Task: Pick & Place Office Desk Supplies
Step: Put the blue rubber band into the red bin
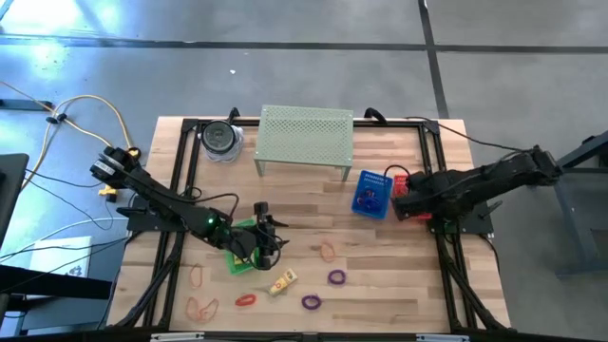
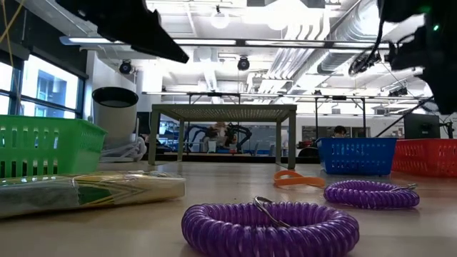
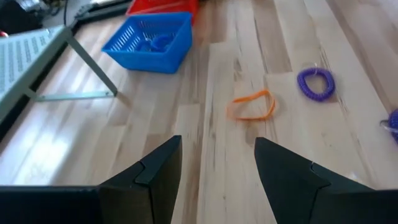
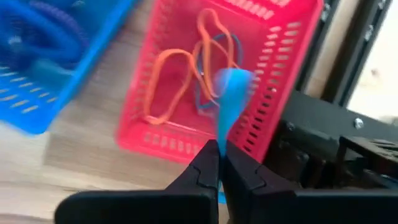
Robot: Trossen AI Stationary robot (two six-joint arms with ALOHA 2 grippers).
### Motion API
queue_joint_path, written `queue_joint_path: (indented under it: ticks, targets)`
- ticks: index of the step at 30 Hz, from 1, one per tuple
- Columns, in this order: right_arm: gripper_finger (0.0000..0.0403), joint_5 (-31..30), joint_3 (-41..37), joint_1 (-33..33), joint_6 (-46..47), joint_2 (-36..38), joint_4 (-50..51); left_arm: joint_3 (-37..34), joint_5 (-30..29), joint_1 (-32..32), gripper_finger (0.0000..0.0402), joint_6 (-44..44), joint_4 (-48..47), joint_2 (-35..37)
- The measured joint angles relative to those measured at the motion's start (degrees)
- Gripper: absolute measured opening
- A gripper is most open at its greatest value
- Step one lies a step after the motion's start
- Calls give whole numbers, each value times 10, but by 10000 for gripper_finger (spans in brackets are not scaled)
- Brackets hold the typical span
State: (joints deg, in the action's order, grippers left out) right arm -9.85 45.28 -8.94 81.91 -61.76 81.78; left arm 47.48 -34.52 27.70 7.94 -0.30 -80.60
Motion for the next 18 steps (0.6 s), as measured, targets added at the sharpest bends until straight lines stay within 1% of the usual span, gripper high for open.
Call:
queue_joint_path:
  ticks: [3,6,9,11,14,18]
  targets:
    - [2,12,-17,50,-45,0,-16,0,2,0,195,11,-6,0]
    - [2,14,-32,94,-94,-1,-54,0,2,1,195,21,-12,0]
    - [3,22,-40,129,-131,-1,-73,0,3,7,195,24,-14,0]
    - [10,23,-41,146,-160,-4,-71,0,3,10,195,24,-16,0]
    - [39,24,-41,161,-185,-4,-73,0,3,14,195,18,-15,0]
    - [103,7,-41,162,-194,-4,-82,0,3,14,195,16,-15,0]
